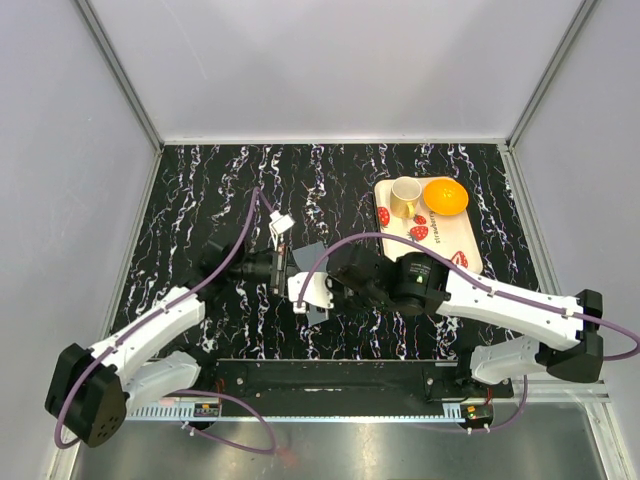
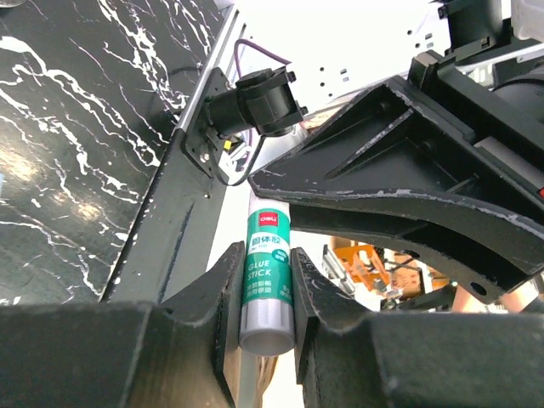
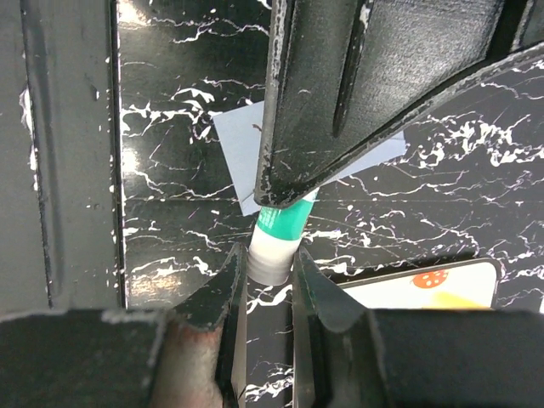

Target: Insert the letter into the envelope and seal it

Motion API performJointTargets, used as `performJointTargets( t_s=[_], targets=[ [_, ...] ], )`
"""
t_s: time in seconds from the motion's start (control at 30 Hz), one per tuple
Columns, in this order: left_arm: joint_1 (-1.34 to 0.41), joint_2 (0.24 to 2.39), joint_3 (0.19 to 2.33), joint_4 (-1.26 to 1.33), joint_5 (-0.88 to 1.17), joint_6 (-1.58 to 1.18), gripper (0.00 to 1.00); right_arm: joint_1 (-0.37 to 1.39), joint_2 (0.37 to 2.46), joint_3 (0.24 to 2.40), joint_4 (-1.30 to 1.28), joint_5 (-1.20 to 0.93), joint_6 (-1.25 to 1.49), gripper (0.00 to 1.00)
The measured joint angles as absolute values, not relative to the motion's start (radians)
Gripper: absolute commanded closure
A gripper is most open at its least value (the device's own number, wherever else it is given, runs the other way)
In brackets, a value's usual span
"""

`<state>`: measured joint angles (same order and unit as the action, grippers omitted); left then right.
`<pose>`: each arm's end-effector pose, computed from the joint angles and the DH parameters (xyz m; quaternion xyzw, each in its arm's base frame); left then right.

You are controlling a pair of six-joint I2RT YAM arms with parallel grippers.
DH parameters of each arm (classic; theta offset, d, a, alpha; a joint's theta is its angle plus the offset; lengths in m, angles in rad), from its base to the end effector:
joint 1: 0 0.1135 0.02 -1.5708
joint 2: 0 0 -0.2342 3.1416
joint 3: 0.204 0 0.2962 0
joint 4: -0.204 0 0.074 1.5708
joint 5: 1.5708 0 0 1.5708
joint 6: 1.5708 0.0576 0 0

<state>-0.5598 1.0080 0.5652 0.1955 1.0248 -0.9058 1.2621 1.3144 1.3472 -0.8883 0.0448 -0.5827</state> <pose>0.2142 -0.1923 0.2161 0.1784 0.7292 -0.6458 0.1394 0.1042 0.3182 0.3102 -0.7417 0.5718 0.0968 0.3370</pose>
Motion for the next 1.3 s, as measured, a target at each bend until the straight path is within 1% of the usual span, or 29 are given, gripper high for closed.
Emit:
performJointTargets(
  t_s=[0.1, 0.17, 0.3, 0.37, 0.4, 0.43, 0.47, 0.5, 0.63, 0.73, 0.93, 1.3],
  targets=[
    [-0.521, 0.996, 0.621, 0.07, 1.052, -0.809, 1.0, 1.255, 1.314, 1.346, -0.849, 0.044, -0.588, 1.0],
    [-0.483, 0.99, 0.688, -0.064, 1.06, -0.699, 1.0, 1.233, 1.312, 1.345, -0.804, 0.034, -0.592, 1.0],
    [-0.403, 1.007, 0.862, -0.334, 1.049, -0.433, 1.0, 1.161, 1.296, 1.322, -0.664, -0.012, -0.607, 1.0],
    [-0.376, 1.045, 0.986, -0.498, 1.039, -0.276, 1.0, 1.13, 1.28, 1.303, -0.595, -0.04, -0.613, 1.0],
    [-0.37, 1.071, 1.05, -0.573, 1.03, -0.19, 1.0, 1.115, 1.271, 1.294, -0.565, -0.049, -0.616, 0.01],
    [-0.366, 1.095, 1.102, -0.638, 1.02, -0.12, 1.0, 1.097, 1.262, 1.285, -0.541, -0.059, -0.617, 0.02],
    [-0.365, 1.126, 1.163, -0.713, 0.996, -0.043, 1.0, 1.08, 1.253, 1.269, -0.482, -0.052, -0.516, 0.02],
    [-0.351, 1.161, 1.225, -0.783, 0.903, 0.059, 1.0, 1.061, 1.245, 1.266, -0.464, -0.069, -0.503, 0.02],
    [-0.263, 1.293, 1.351, -0.968, 0.663, 0.306, 1.0, 0.984, 1.177, 1.264, -0.626, -0.139, -0.503, 0.02],
    [-0.229, 1.362, 1.401, -1.083, 0.601, 0.418, 1.0, 0.953, 1.154, 1.246, -0.672, -0.169, -0.5, 0.02],
    [-0.204, 1.379, 1.432, -1.204, 0.6, 0.517, 1.0, 0.918, 1.163, 1.208, -0.72, -0.218, -0.469, 0.02],
    [-0.202, 1.385, 1.444, -1.238, 0.52, 0.532, 1.0, 0.828, 1.201, 1.209, -0.735, -0.322, -0.336, 0.02]
  ],
)
